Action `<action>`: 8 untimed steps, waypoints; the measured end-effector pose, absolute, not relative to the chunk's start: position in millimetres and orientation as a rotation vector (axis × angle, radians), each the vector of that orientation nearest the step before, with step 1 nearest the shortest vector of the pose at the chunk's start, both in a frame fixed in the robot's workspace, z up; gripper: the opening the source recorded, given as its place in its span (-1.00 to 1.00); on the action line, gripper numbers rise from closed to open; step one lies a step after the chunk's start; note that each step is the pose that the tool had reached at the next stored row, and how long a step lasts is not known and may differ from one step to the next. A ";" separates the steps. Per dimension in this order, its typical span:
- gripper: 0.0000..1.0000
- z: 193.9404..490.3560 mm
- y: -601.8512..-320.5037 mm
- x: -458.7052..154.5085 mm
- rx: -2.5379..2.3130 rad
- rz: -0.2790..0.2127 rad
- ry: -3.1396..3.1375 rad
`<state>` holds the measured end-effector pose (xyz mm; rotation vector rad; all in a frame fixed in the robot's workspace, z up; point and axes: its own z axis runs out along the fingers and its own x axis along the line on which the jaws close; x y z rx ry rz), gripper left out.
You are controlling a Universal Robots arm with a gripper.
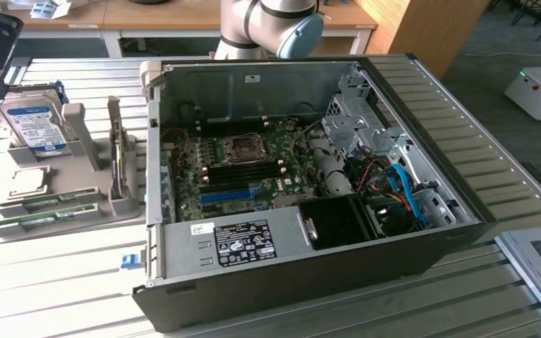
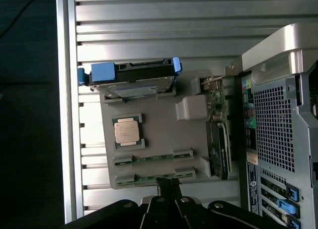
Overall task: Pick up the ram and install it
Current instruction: 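Reach for the ram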
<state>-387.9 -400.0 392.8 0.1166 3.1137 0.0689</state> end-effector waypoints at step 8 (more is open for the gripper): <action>-0.80 392.8 -404.0 -387.8 0.117 0.069 3.114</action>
